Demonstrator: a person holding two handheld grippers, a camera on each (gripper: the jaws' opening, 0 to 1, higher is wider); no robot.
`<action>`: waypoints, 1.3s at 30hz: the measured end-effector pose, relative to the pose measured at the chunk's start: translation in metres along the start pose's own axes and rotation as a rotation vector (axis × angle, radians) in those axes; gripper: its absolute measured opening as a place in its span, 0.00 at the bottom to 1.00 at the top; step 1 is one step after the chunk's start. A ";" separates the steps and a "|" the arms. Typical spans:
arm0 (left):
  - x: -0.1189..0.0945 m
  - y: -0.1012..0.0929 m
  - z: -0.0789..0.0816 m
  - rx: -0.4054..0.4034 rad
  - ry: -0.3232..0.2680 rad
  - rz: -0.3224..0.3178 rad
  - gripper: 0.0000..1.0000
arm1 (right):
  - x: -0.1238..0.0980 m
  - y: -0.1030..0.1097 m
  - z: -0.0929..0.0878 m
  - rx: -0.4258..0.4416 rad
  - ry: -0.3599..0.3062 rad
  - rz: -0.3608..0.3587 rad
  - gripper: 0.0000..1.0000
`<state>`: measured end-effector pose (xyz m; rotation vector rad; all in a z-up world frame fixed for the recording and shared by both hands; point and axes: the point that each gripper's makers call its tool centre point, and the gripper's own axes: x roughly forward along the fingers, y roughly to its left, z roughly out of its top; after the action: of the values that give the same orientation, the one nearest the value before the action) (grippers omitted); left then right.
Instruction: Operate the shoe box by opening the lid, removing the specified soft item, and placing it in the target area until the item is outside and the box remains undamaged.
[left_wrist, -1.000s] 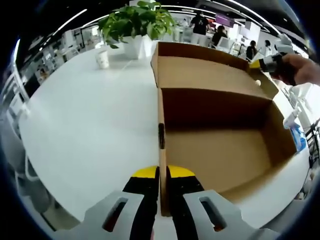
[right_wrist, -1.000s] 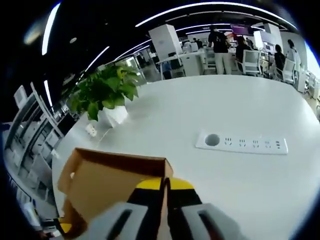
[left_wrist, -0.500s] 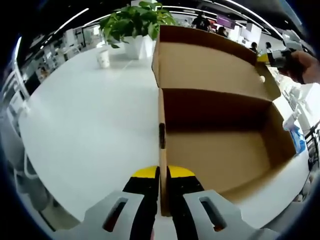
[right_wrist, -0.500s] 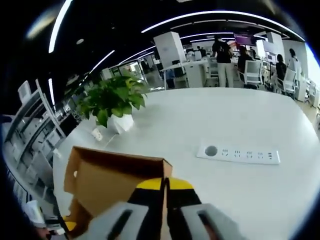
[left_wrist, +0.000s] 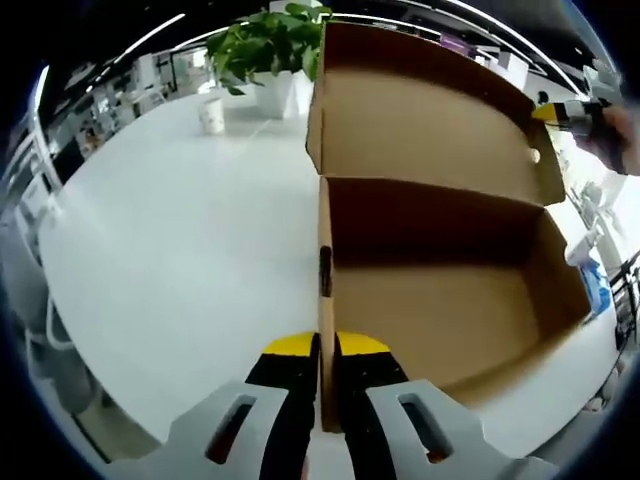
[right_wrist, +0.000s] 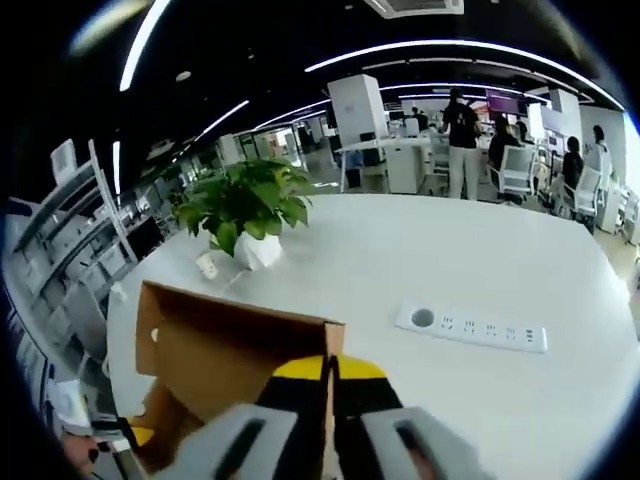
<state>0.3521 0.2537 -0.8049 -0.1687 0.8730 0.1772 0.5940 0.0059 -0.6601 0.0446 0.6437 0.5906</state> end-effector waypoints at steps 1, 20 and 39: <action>0.000 0.000 0.000 -0.001 0.000 0.000 0.03 | -0.001 0.000 0.001 0.000 -0.003 0.000 0.00; -0.001 0.000 0.000 -0.040 -0.009 -0.007 0.03 | -0.031 0.013 0.002 -0.069 -0.063 0.016 0.00; -0.001 -0.001 0.001 -0.053 -0.016 -0.012 0.04 | -0.082 0.047 -0.018 -0.082 -0.090 0.011 0.00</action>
<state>0.3525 0.2531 -0.8039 -0.2215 0.8516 0.1908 0.5074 -0.0003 -0.6189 -0.0017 0.5322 0.6215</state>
